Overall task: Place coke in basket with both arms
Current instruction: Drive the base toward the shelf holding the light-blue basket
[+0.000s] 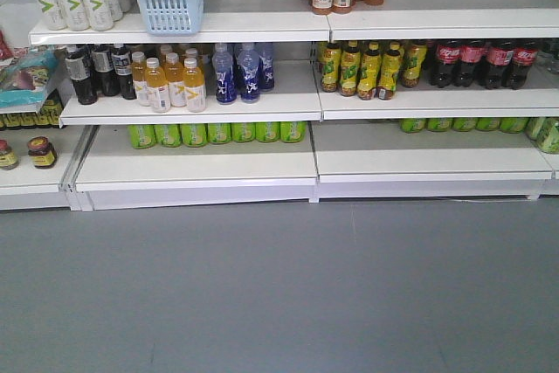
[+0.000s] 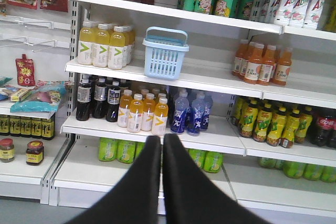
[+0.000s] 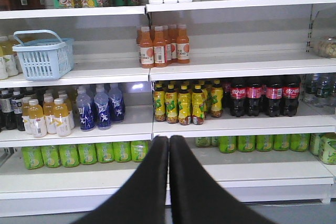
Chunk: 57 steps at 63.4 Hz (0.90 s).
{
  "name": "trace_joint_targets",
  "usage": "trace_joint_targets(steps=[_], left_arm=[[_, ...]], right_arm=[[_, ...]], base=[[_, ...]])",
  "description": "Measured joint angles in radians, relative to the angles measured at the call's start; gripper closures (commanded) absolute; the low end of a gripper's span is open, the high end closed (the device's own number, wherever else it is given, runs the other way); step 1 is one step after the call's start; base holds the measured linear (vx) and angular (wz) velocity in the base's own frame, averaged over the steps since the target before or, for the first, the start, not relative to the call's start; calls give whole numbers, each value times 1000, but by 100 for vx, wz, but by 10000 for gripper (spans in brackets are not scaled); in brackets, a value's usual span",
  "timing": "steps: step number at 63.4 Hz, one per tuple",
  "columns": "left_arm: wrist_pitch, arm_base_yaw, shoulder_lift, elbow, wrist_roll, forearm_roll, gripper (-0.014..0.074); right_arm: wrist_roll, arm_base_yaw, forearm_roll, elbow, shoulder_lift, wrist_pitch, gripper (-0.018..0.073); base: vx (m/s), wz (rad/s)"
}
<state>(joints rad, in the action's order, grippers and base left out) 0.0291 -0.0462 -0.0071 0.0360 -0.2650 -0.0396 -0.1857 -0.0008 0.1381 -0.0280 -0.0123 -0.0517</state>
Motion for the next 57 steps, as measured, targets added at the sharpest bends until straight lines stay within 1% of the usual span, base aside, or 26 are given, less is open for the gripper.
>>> trace_joint_targets(steps=[57], left_arm=[[0,0,0,0,0,0,603]], right_arm=[[0,0,0,0,0,0,564]], base=[[0,0]])
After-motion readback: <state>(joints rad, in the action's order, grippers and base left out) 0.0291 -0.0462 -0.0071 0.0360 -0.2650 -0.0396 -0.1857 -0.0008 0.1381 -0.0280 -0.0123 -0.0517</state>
